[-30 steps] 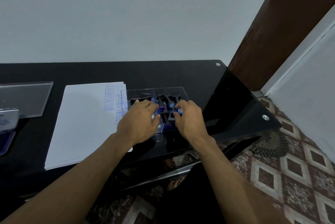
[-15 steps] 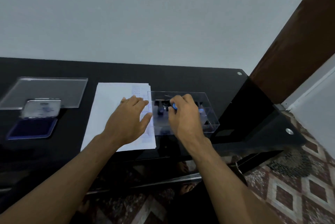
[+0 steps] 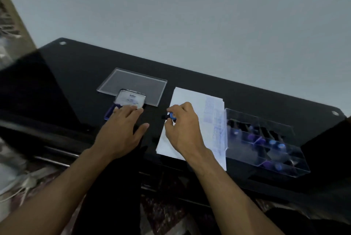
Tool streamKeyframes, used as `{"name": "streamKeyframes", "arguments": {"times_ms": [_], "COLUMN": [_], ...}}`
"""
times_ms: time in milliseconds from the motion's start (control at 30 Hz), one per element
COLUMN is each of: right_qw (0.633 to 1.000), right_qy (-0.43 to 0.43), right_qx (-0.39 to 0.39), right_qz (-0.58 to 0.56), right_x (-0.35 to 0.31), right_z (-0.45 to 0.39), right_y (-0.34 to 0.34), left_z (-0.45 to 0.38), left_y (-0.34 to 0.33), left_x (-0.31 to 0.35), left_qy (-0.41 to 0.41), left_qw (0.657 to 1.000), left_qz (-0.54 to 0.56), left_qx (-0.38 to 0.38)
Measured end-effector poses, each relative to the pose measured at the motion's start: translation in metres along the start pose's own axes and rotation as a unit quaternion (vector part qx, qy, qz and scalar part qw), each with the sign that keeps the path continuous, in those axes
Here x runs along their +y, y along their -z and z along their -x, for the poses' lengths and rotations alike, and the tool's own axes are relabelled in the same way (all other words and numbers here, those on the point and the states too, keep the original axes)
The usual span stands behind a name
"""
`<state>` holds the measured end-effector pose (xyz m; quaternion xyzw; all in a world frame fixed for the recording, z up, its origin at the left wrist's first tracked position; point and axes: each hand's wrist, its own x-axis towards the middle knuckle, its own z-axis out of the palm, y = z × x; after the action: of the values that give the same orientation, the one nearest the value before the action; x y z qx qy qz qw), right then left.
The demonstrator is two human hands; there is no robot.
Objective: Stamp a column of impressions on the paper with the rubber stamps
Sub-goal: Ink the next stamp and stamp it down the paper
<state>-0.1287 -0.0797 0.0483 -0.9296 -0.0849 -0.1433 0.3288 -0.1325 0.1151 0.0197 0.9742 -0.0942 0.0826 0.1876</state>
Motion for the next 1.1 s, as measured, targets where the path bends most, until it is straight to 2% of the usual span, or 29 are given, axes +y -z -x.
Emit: {"name": "streamKeyframes", "arguments": {"times_ms": [300,600,767,1100], "right_qw": [0.996,0.986,0.988,0.983], "right_qy": [0.049,0.103,0.066,0.061], "right_qx": [-0.068,-0.115,-0.128,-0.151], "right_qz": [-0.011,0.061,0.046,0.082], "right_x": [-0.061,-0.082,-0.085,-0.083], "right_z": [-0.028,-0.051,-0.060,-0.072], "right_y": [-0.050,-0.072,-0.083,-0.096], "left_z": [0.018,0.003,0.001,0.003], "left_y": [0.004,-0.003,-0.014,-0.023], "left_x": [-0.083,-0.124,-0.135,-0.141], "left_qy": [0.077,0.074,0.069,0.064], "left_qw": [0.997,0.996,0.996,0.995], "left_qz": [-0.029,-0.047,-0.056,-0.081], "left_qx": [0.005,-0.015,-0.032,-0.004]}}
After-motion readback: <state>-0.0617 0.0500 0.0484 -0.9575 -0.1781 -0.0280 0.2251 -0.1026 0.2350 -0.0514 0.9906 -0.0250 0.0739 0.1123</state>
